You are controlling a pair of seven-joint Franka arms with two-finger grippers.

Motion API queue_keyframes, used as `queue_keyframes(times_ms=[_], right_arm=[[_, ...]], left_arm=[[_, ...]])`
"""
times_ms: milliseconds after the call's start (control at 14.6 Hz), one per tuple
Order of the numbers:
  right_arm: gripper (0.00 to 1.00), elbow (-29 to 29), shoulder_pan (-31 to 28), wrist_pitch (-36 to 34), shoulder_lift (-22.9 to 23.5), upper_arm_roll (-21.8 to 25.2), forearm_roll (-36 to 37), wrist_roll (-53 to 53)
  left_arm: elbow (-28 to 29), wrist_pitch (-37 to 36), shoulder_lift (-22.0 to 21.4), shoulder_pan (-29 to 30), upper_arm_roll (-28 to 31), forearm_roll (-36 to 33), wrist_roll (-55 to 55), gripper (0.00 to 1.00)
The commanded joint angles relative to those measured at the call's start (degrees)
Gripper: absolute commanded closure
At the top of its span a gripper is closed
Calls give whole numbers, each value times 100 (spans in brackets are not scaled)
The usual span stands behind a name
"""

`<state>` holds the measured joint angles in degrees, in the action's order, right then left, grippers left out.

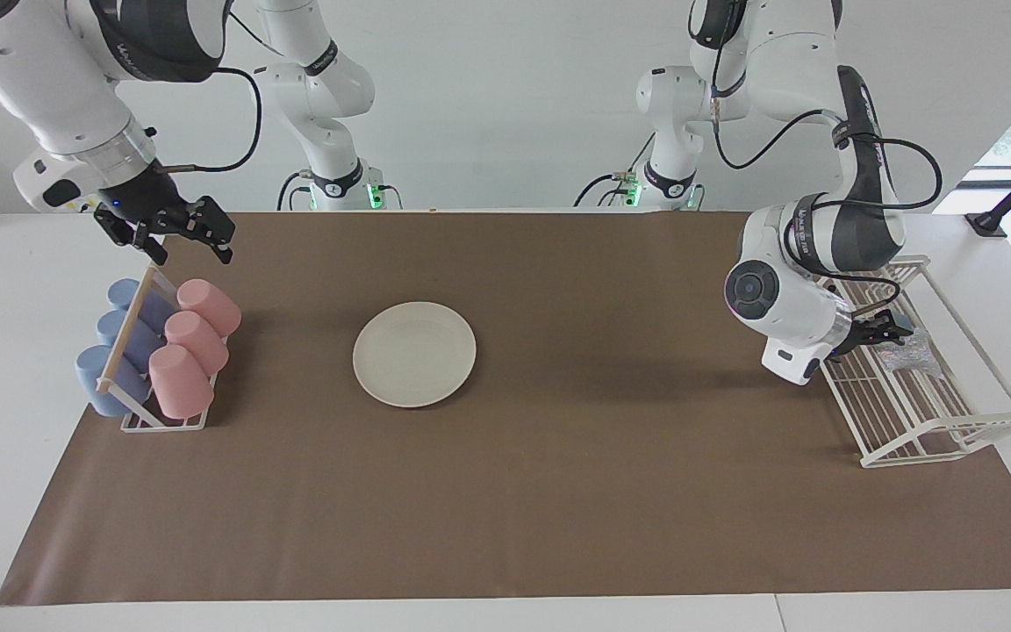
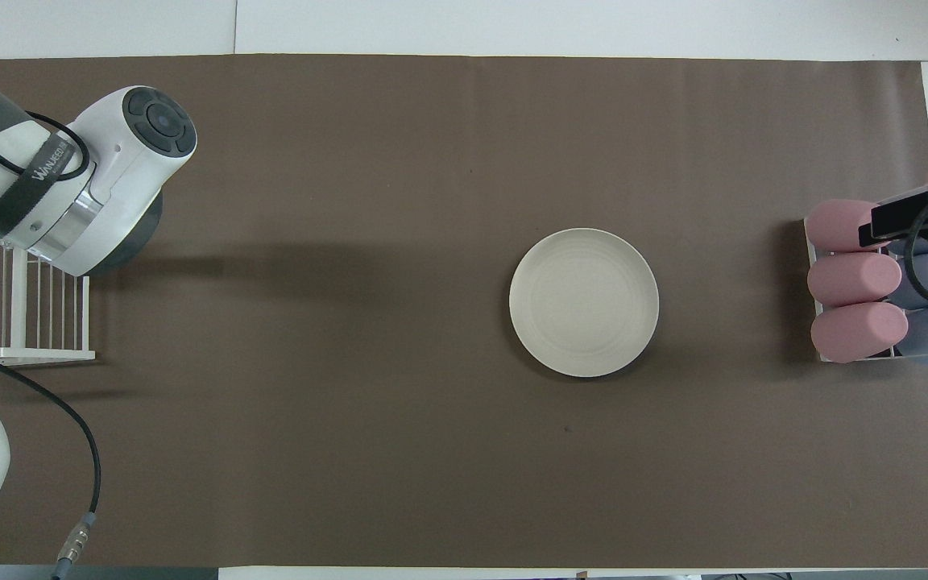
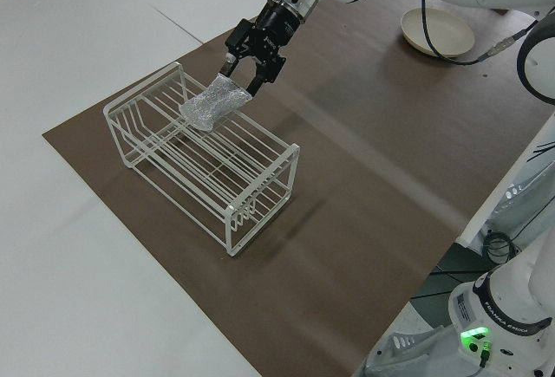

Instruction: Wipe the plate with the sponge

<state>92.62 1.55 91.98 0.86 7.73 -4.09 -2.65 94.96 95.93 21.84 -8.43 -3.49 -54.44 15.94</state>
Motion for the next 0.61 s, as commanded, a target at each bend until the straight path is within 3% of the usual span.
queue_keyframes(times_ms=[0,205,341,410,546], right_arm=[[0,72,-59,-75,-94,-61,101,-87],[0,72,-24,-84,-94,-61,101,-87],[0,72,3,-145,-112,-79,101,-61],[0,72,3,-171,-112,-88,101,18],[0,107,3,-224,-130,-97,101,1805]], left_arm=[[-83,-74,22,-54,68,-84,-144,0],[-83,-48,13,34,94,-58,-109,1],[-92,5,22,34,95,-32,-74,11],[-92,5,22,34,95,-5,-48,21],[-39,5,13,34,95,-14,181,54]])
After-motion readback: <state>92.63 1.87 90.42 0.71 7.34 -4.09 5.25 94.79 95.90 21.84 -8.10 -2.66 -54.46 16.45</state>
